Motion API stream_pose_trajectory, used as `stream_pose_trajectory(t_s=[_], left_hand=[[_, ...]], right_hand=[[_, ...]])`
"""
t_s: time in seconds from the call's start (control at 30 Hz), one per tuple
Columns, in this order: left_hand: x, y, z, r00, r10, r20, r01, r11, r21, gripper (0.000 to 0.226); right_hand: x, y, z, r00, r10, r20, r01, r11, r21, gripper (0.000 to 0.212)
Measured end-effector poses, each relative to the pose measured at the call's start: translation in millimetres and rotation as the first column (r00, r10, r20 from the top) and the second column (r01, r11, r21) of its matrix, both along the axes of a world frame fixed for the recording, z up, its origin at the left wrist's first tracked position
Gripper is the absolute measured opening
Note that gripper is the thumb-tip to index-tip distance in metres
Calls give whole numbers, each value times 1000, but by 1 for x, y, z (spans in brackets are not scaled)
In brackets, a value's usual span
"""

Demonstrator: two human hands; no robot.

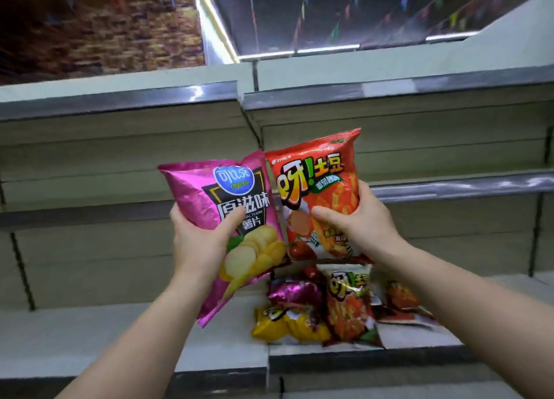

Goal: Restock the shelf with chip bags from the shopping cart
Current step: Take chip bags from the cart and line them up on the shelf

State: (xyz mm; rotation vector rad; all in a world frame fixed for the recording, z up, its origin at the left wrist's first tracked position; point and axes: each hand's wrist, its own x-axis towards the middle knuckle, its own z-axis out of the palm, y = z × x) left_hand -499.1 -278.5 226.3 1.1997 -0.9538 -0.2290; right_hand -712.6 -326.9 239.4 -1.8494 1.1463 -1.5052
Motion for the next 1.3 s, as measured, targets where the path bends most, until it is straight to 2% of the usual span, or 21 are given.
stream_pose_trajectory(t_s=[0.17, 0.27, 0.37, 0.47, 0.63, 0.83, 0.93, 1.13, 1.3], left_hand=[[-89, -25, 8, 976, -217, 24, 217, 976, -14, 93], [-150, -37, 11, 946, -320, 50, 321, 947, -5, 102], [-212, -49, 14, 916, -397, 63, 397, 918, 6, 111], [-276, -61, 17, 883, -467, 50, 466, 884, 28, 109], [-383, -79, 16, 824, -566, 21, 566, 824, 30, 94], [-498, -92, 7, 737, -676, 0, 675, 736, 53, 92], [-546, -99, 7, 705, -709, 2, 708, 704, 58, 83], [-626, -129, 11, 609, -793, 6, 791, 608, 70, 100], [-688, -161, 15, 524, -851, 28, 850, 525, 53, 94]], right_hand=[[-94, 10, 4, 984, -181, 6, 181, 984, -1, 72], [-154, 16, 4, 961, -275, 17, 275, 961, 5, 72], [-215, 25, 5, 936, -350, 34, 349, 937, 13, 68], [-277, 32, 6, 903, -428, 29, 427, 904, 17, 67], [-381, 40, 5, 837, -547, 28, 547, 837, 21, 66], [-484, 56, 1, 755, -656, 8, 656, 755, 25, 72], [-526, 61, -1, 723, -690, 24, 688, 724, 50, 73], [-590, 51, -3, 647, -762, 39, 759, 648, 67, 71], [-637, 28, -1, 561, -828, 19, 826, 561, 64, 76]])
